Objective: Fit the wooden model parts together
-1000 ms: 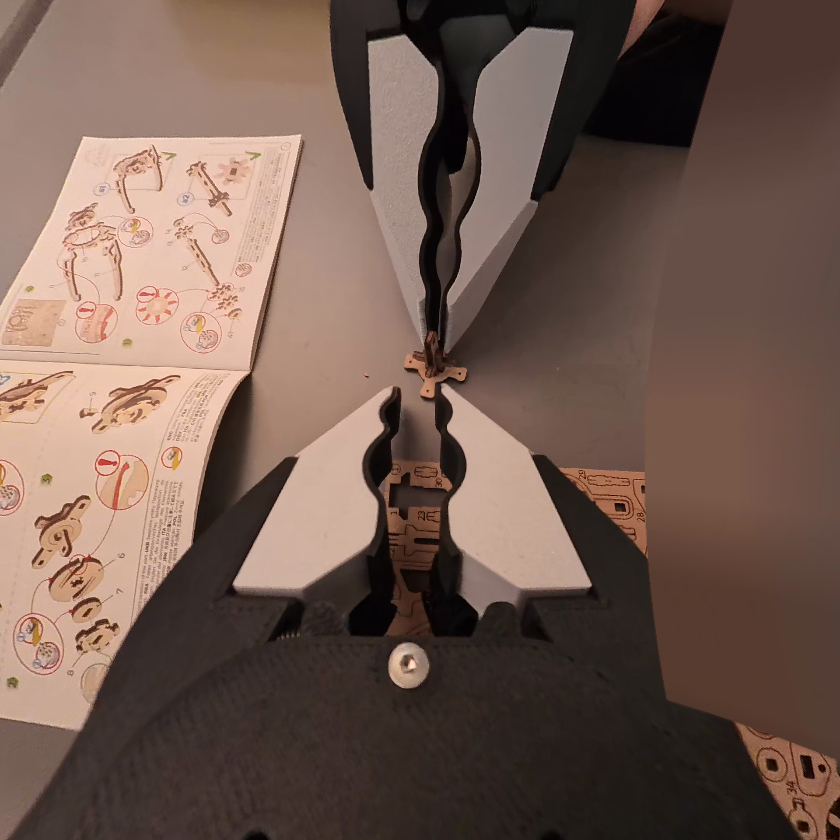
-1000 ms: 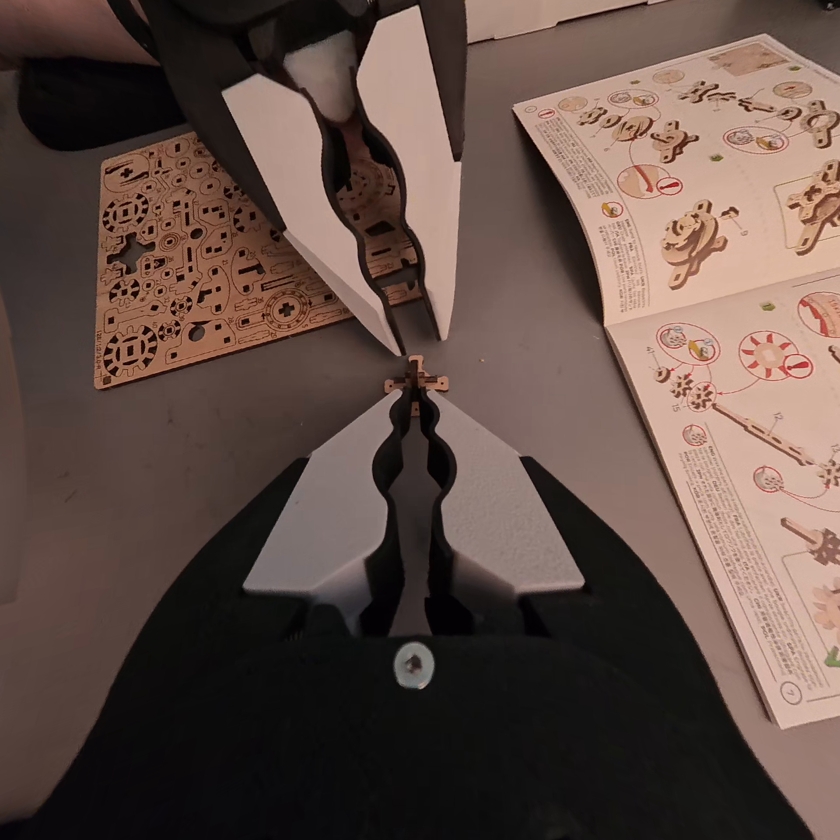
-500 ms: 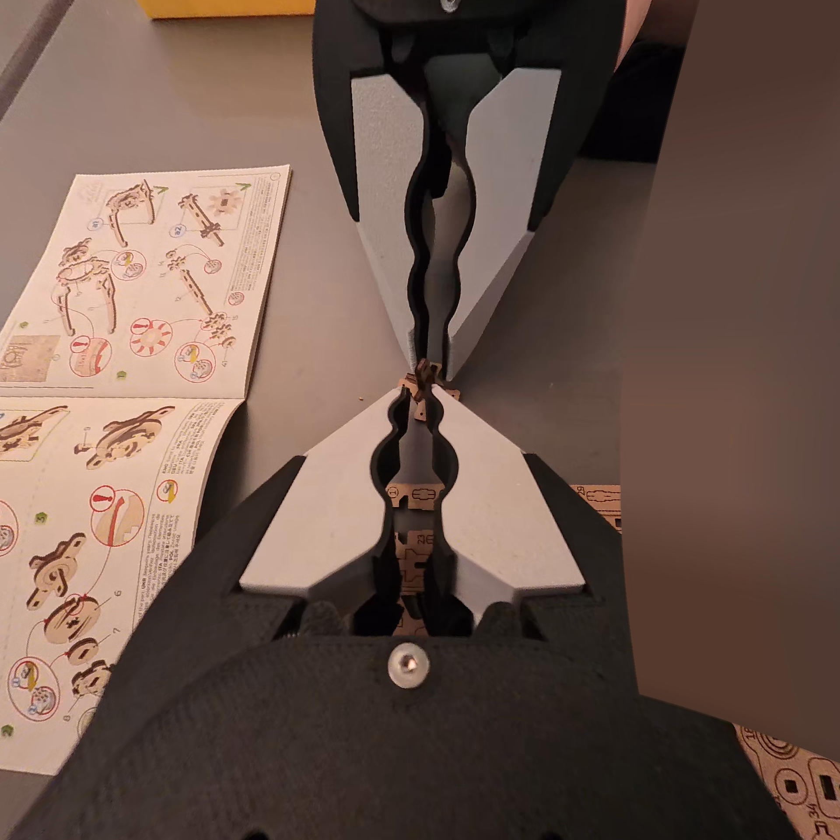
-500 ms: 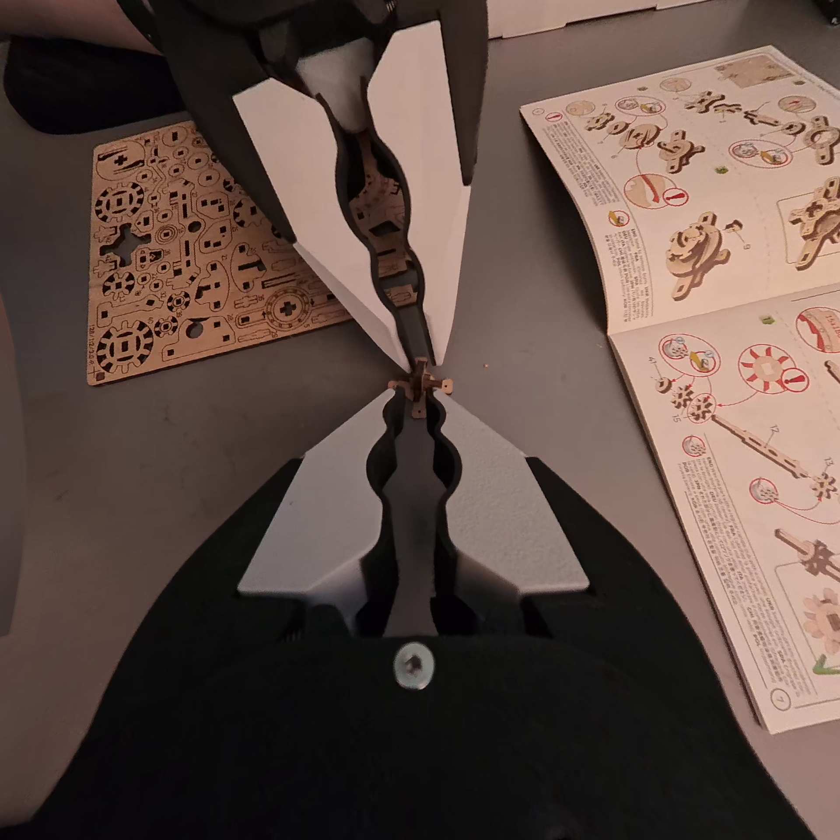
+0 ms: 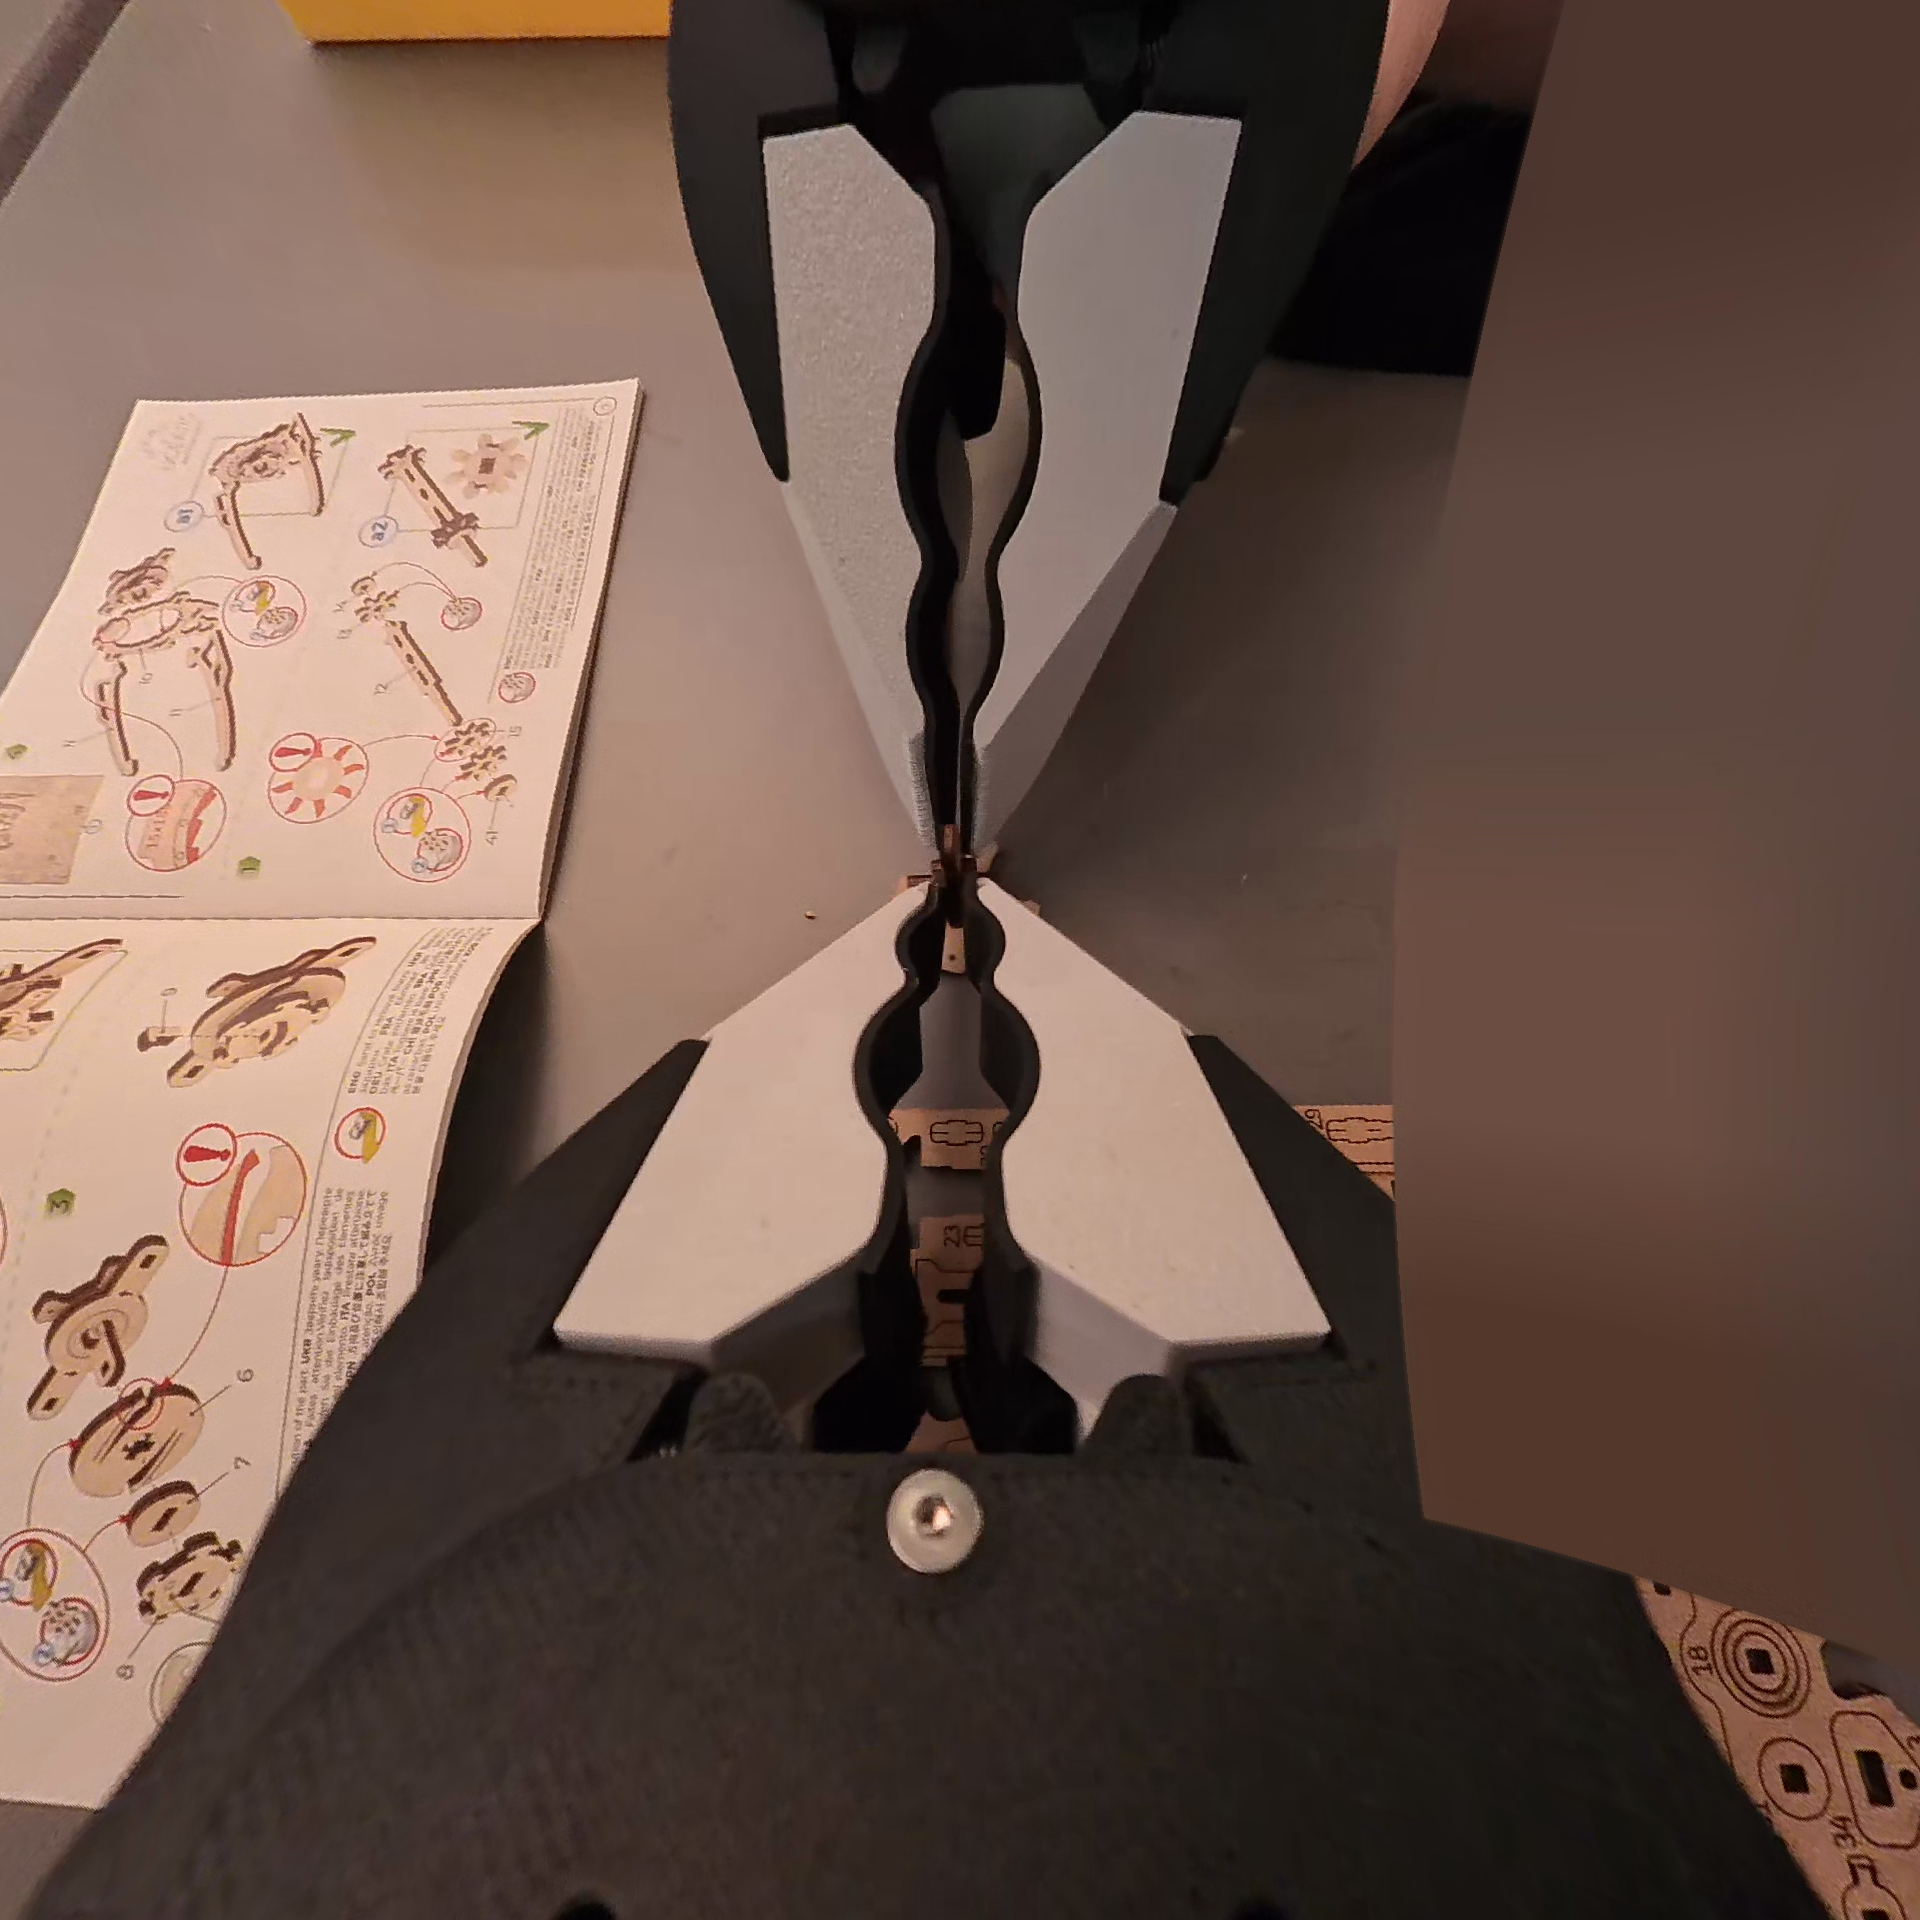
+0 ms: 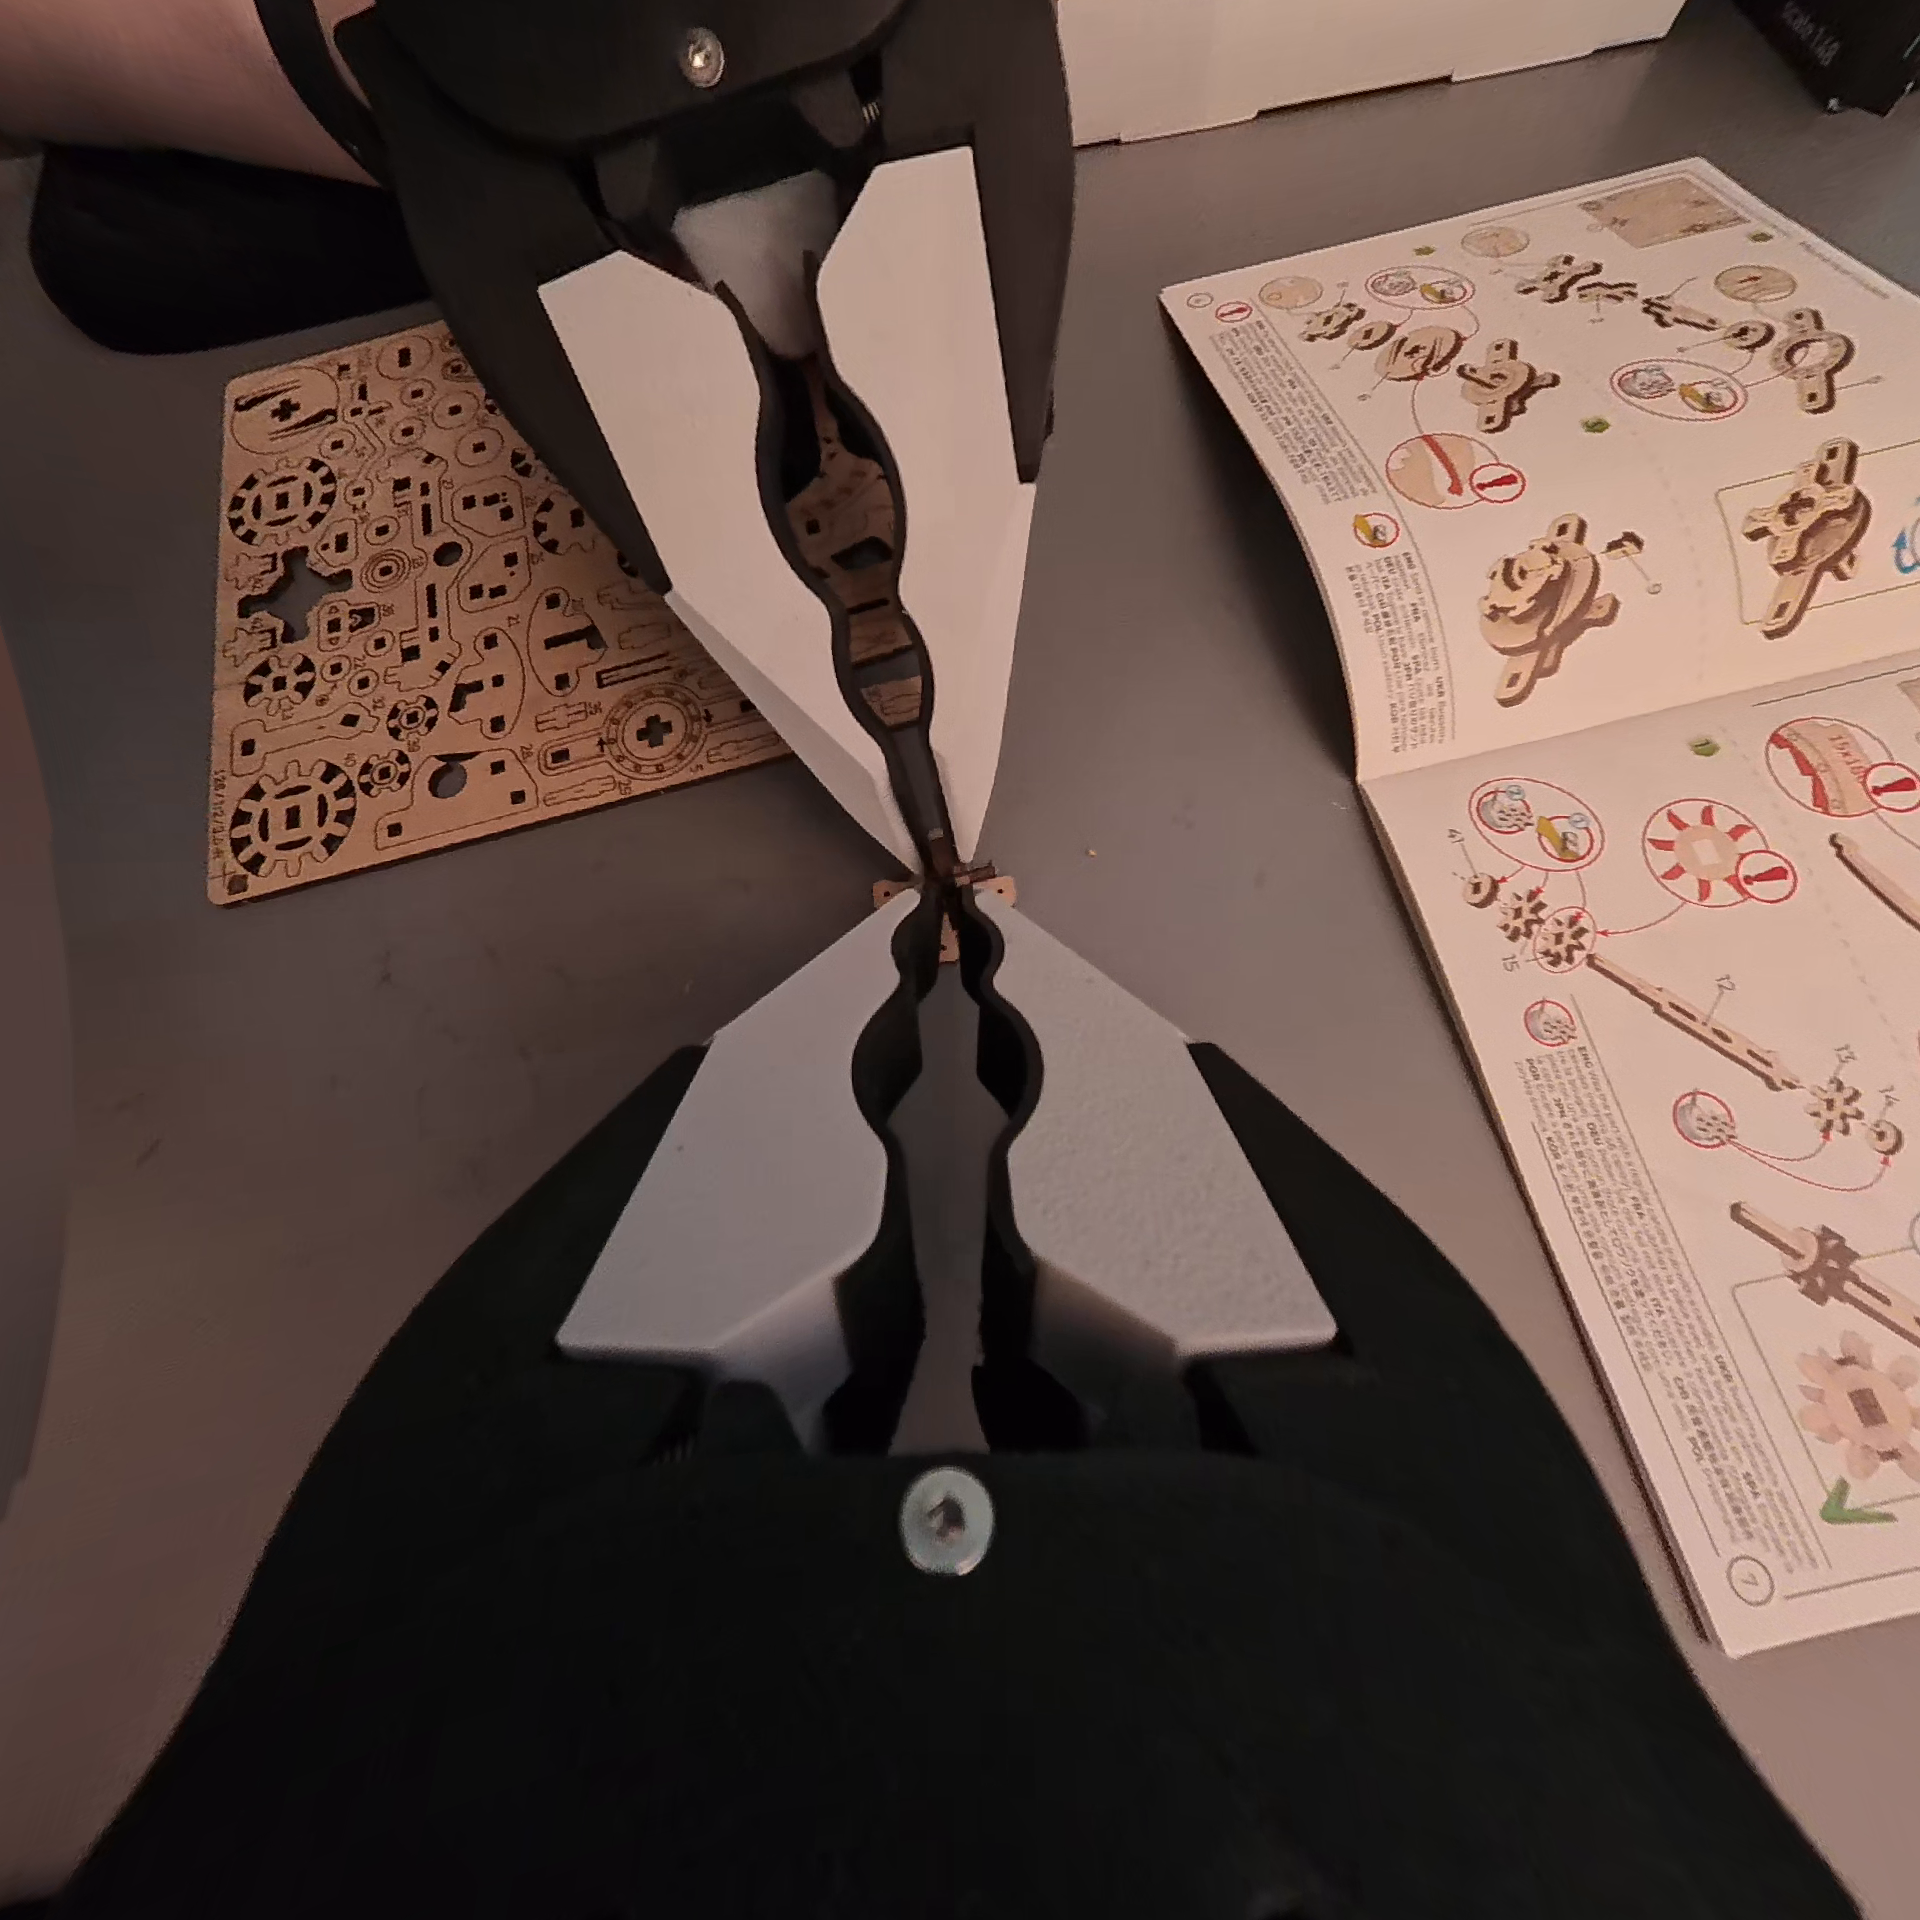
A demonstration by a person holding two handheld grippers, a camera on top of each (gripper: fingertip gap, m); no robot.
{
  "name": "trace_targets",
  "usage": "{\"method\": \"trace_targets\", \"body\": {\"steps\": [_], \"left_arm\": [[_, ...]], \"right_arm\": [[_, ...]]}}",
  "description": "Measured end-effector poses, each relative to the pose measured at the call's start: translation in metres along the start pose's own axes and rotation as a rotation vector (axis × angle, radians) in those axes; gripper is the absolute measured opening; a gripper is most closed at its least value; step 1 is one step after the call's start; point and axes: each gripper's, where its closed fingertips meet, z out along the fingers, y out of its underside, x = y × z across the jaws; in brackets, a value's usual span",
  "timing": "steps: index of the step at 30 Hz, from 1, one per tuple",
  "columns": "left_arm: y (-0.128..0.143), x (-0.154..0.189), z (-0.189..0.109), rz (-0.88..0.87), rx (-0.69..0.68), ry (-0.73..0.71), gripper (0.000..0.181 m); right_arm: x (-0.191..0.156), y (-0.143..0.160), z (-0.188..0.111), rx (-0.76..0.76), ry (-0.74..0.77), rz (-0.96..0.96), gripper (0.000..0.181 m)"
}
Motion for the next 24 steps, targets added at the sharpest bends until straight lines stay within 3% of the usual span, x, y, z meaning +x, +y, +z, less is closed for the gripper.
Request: {"method": "trace_targets", "body": {"steps": [24], "left_arm": [[-0.0013, 0.0004, -0.0026, -0.031, 0.019, 0.024, 0.001]], "right_arm": [[-0.0025, -0.0020, -0.0001, -0.012, 0.016, 0.004, 0.001]]}}
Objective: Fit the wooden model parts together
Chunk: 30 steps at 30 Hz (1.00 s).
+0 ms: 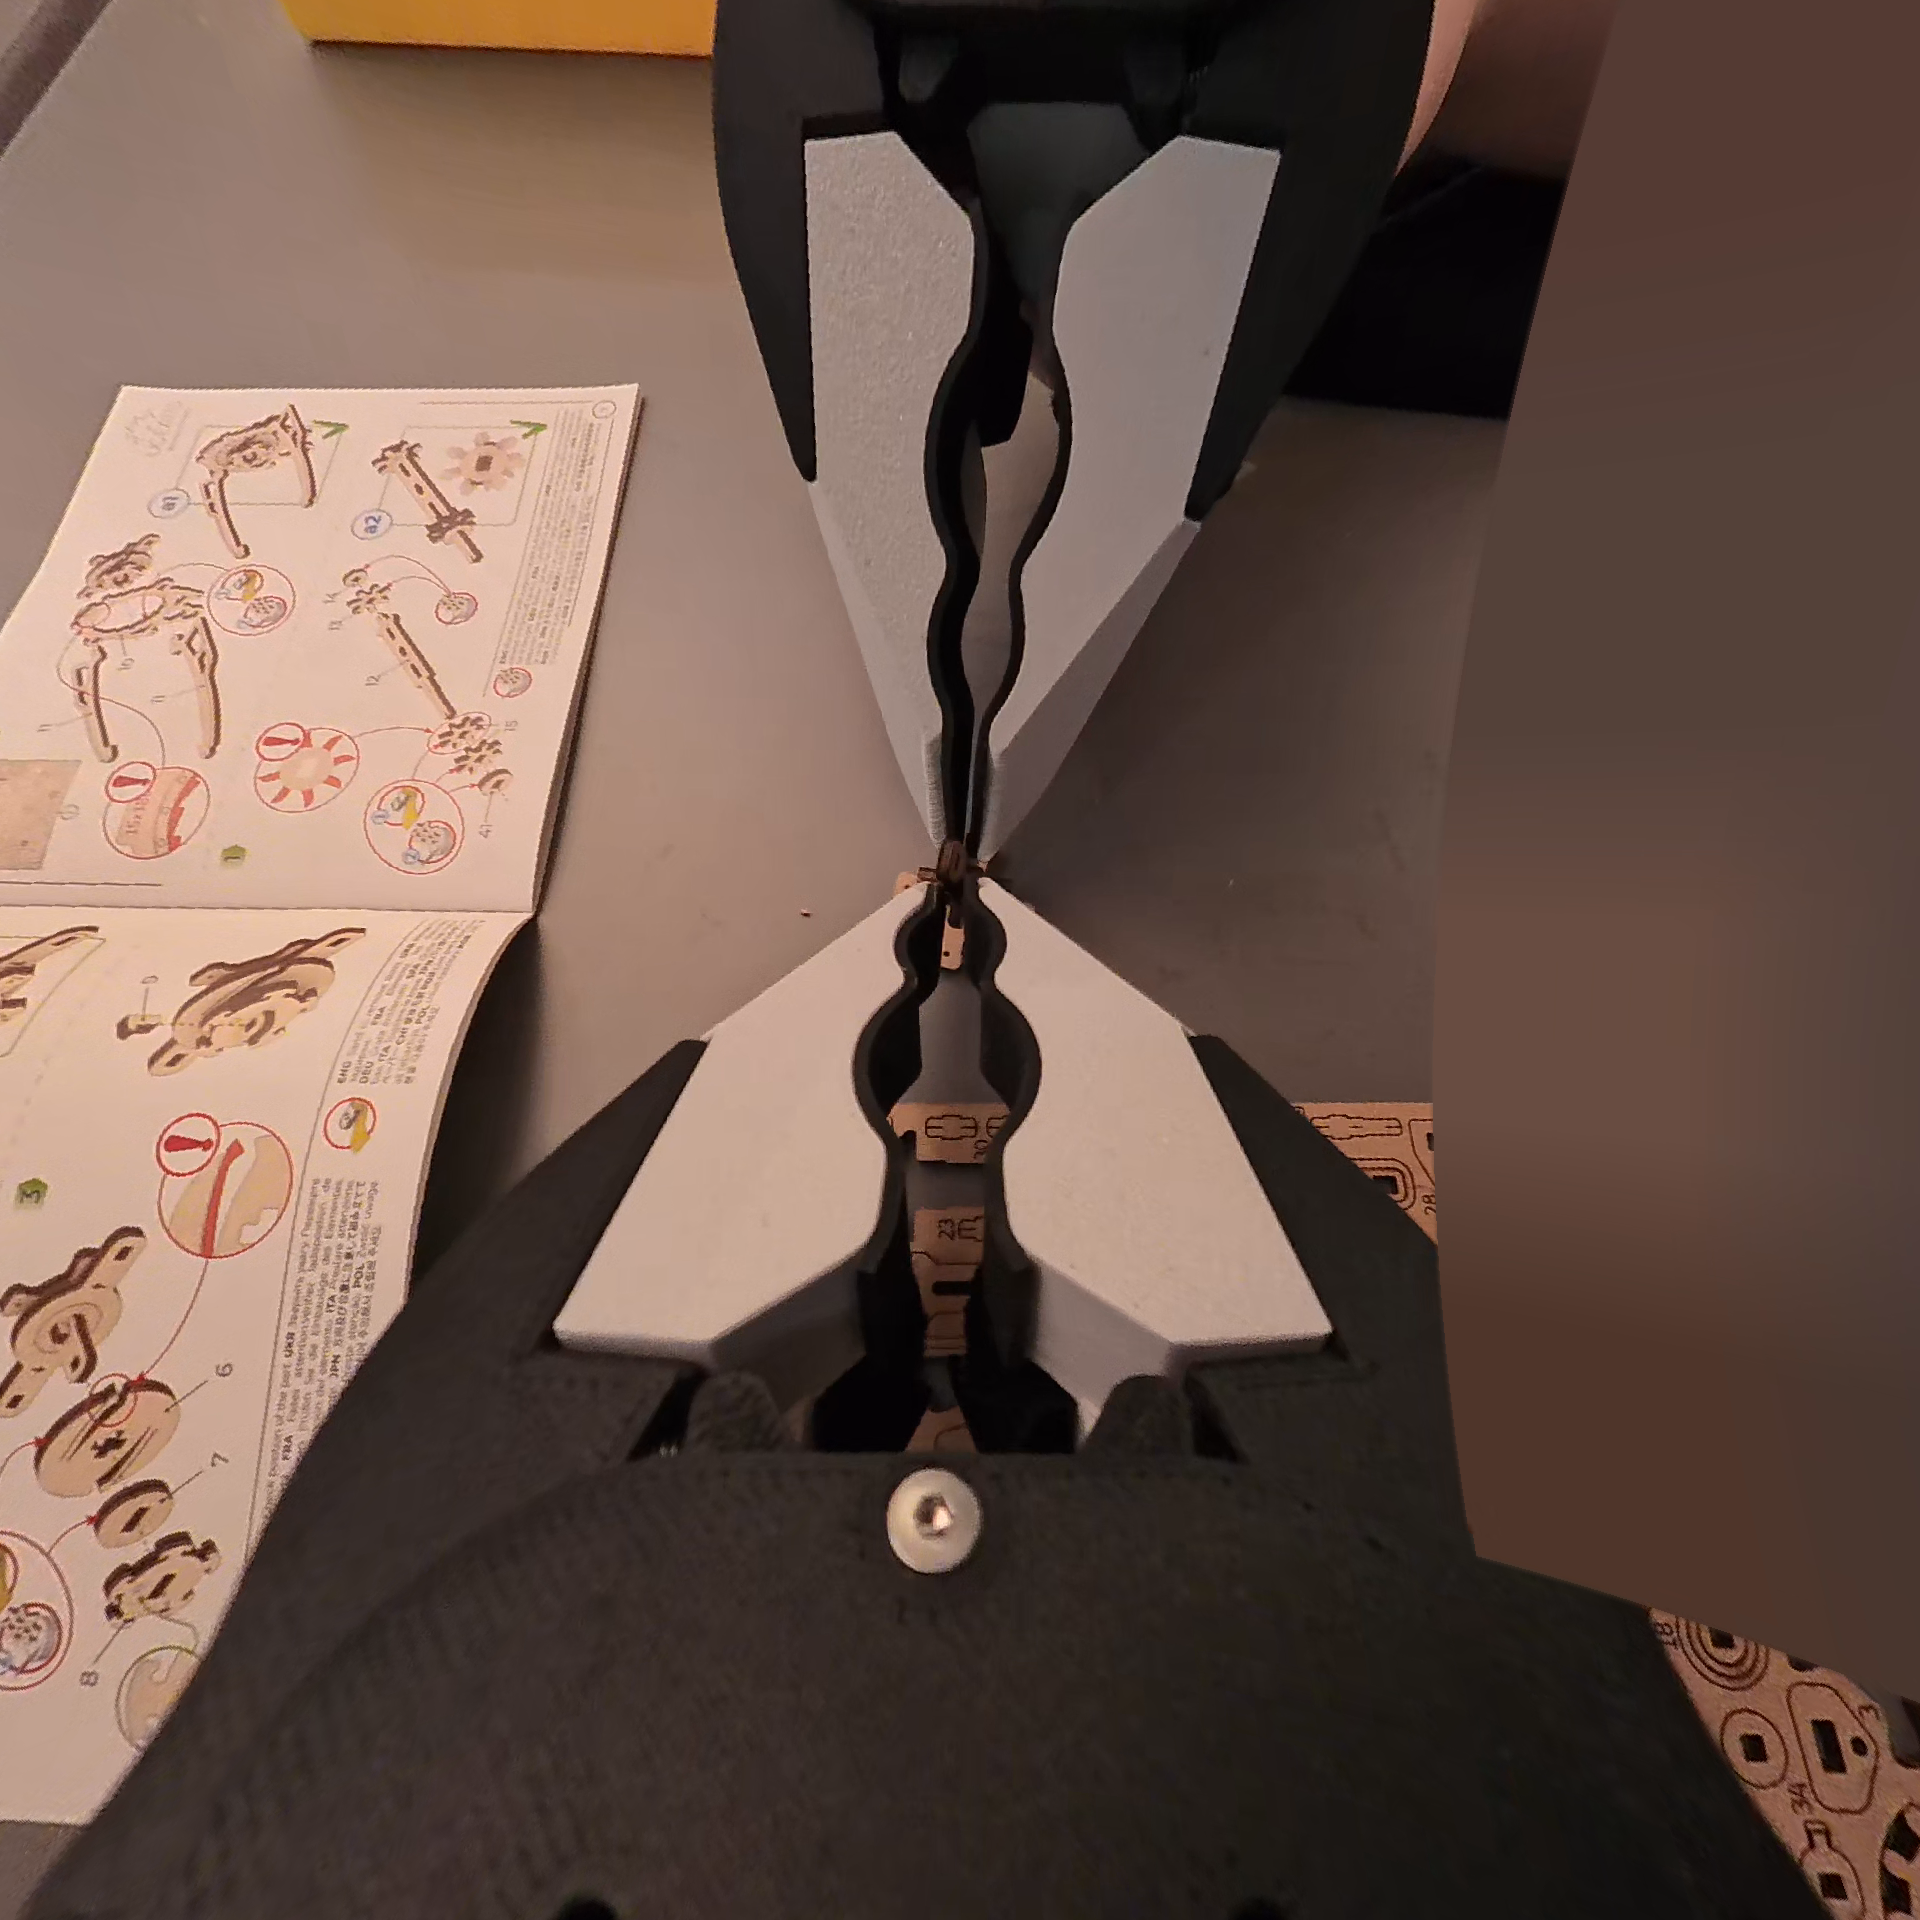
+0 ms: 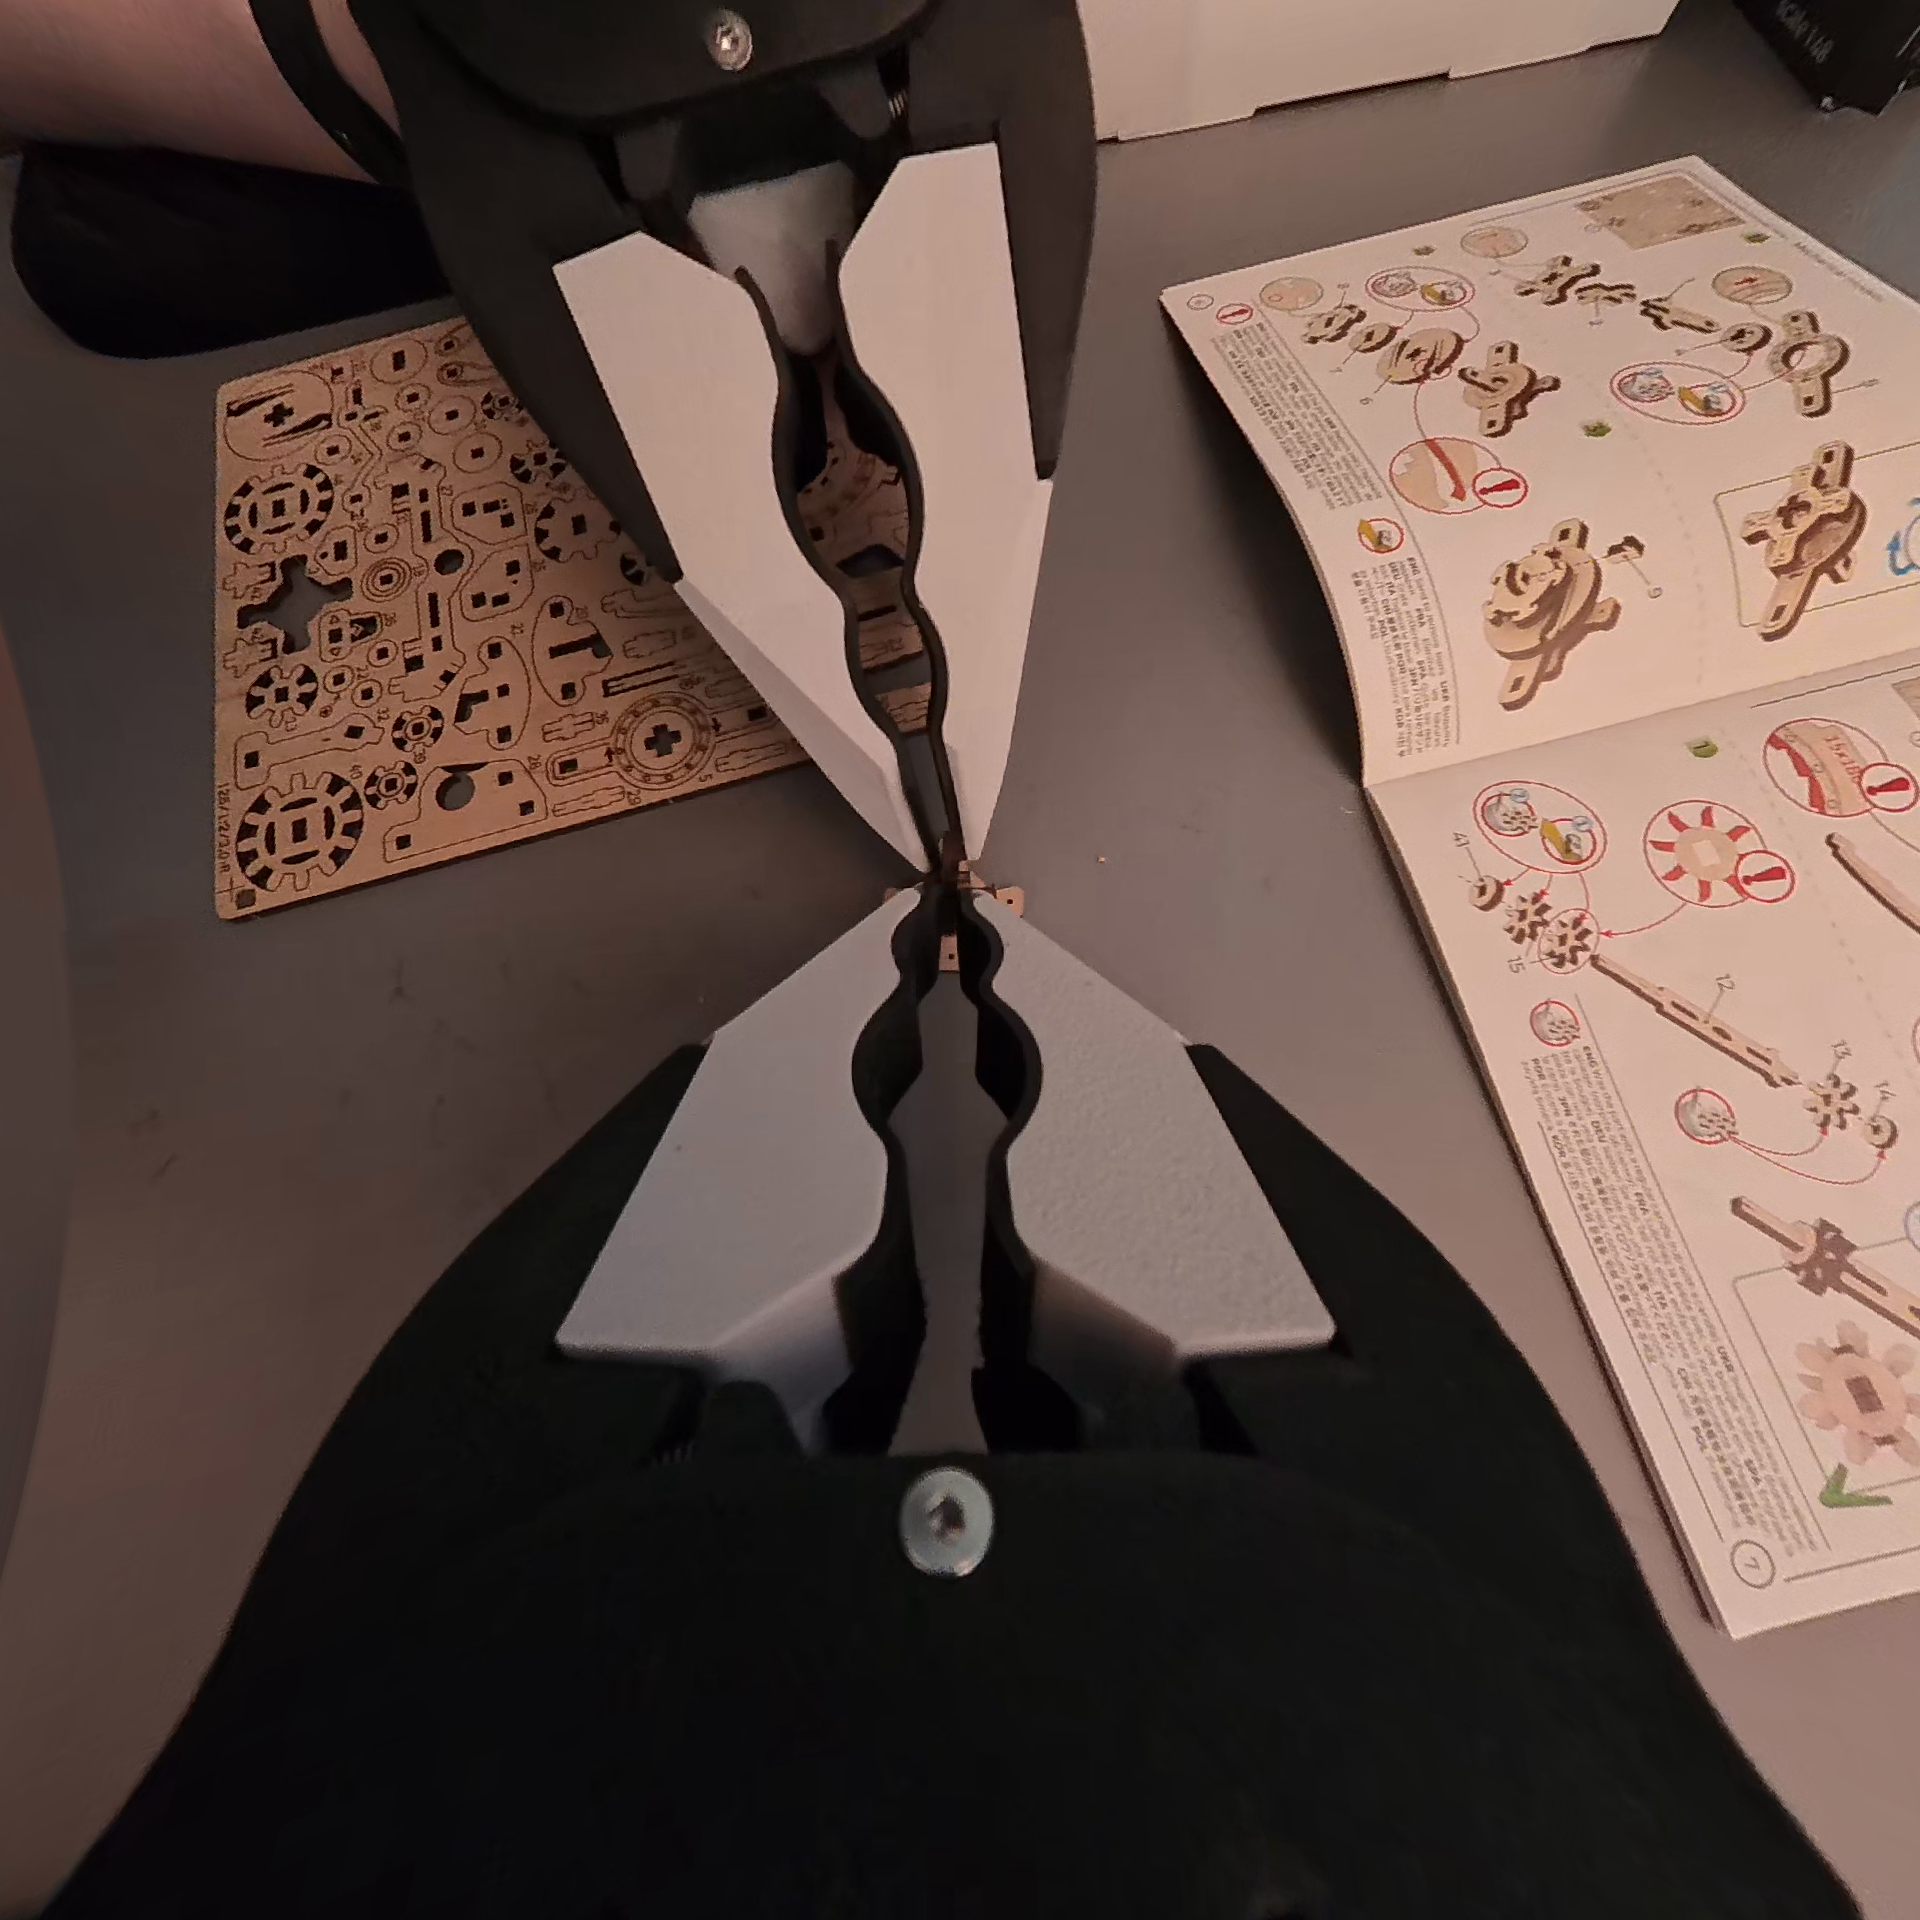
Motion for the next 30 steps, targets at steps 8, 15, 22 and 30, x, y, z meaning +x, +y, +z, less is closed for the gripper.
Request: {"method": "trace_targets", "body": {"steps": [8, 15, 22, 30], "left_arm": [[-0.0013, -0.0017, -0.0011, -0.006, 0.006, -0.009, 0.002], [-0.0003, -0.0014, -0.0007, -0.004, 0.003, -0.008, 0.001], [0.0002, -0.0015, -0.0005, -0.008, 0.002, -0.008, 0.000], [0.0029, -0.0026, 0.0007, -0.008, -0.011, -0.017, 0.006]], "right_arm": [[0.0001, 0.0013, 0.0019, -0.006, 0.002, -0.004, 0.000], [0.0004, 0.0009, 0.0018, -0.003, 0.005, -0.008, 0.000], [0.0007, 0.0013, 0.0018, -0.005, 0.006, -0.011, 0.000], [0.0010, 0.0018, 0.0019, -0.013, 0.021, -0.035, 0.000]]}}
